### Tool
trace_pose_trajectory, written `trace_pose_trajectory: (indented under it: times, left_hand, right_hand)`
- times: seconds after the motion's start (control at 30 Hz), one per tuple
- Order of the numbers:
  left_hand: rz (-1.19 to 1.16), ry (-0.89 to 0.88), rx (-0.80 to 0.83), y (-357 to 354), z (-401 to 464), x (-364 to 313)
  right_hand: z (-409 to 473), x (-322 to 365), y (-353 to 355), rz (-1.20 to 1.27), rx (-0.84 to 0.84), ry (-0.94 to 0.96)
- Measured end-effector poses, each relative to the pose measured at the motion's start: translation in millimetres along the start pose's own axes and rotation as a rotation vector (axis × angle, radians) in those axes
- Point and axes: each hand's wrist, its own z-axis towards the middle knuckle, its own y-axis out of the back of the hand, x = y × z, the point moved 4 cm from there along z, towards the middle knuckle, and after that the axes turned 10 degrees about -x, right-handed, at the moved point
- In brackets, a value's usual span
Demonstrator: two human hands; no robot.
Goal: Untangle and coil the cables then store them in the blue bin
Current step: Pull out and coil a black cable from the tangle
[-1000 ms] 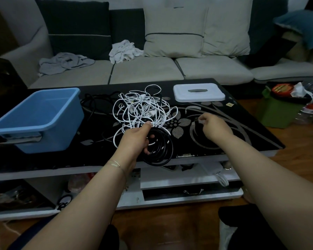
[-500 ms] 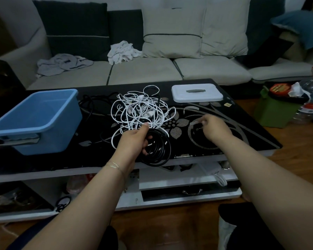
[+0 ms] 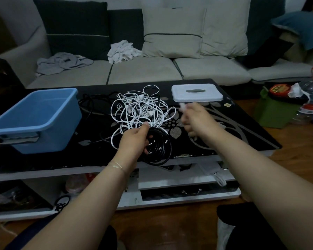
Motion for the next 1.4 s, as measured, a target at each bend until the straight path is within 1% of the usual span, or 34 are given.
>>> trace_pose_trajectory:
  times: [0.03,0.1,0.2,0.3,0.37,0.47,0.6,0.73,0.8,0.87,0.9,0.93,1.0,1.04,1.07,1.14,1.2,1.24,1.4]
  left_hand:
    - [0.006,-0.008,-0.009,-1,-1,0]
    - [0.044,-0.047,-0.024,-5,-3,0]
    - [0.076,-0.108,-0.013,-12,-11,3]
    - [0.04,-0.115,0.01,-16,-20,1]
    - [0.012,-0.111,-0.013,-14,-22,-2]
    - [0.036,-0.125,-0.045,-9,-24,-7]
    - [-0.009,-0.083,-0.007,-7,-27,-11]
    - [-0.073,0.008,0.021,-4,-29,-12]
    - [-0.068,0.015,0.02,-1,-27,-15]
    - [-0.065,0.002,0.019,4,-22,-19]
    - [-0.06,-0.002,0.032,7,-19,-21]
    - [-0.051,-0.002,0.056,9,-17,-22]
    - [-0.025,0.01,0.115,12,-16,-24]
    - [-0.007,0.012,0.147,12,-17,-25]
    - [0.017,0.009,0.176,12,-19,-24]
    - [0.066,-0.004,0.236,9,-23,-24]
    - [0.09,-0.022,0.291,5,-27,-25]
    - [0.093,-0.032,0.31,5,-30,-26]
    - [0.117,-0.119,0.32,2,-35,-30]
  right_hand:
    - [-14,5,-13,0.1,0.105,-0.055]
    - [-36,5,-32,0.165,0.229,-0.069]
    - [-52,-4,-48,0.308,0.228,-0.12]
    - [-56,-13,-55,0.424,0.2,-0.21]
    - [-56,-15,-57,0.461,0.212,-0.237]
    - [-58,-12,-58,0.472,0.28,-0.257]
    - [-59,-7,-57,0.436,0.36,-0.26]
    - [-60,-6,-59,0.388,0.386,-0.249]
    - [-61,-2,-57,0.318,0.402,-0.243]
    - [-61,3,-50,0.179,0.445,-0.209]
    - [-59,6,-44,0.068,0.446,-0.151]
    - [-54,9,-36,-0.077,0.409,-0.059]
    - [-41,14,-18,-0.328,0.233,0.164]
    - [-36,16,-11,-0.347,0.174,0.224]
    - [-35,17,-8,-0.294,0.177,0.231]
    - [-36,13,-11,-0.122,0.329,0.129]
    - [-40,5,-18,-0.062,0.478,0.009]
    - [-41,2,-21,-0.04,0.523,-0.026]
    - [-44,-2,-25,-0.05,0.6,-0.067]
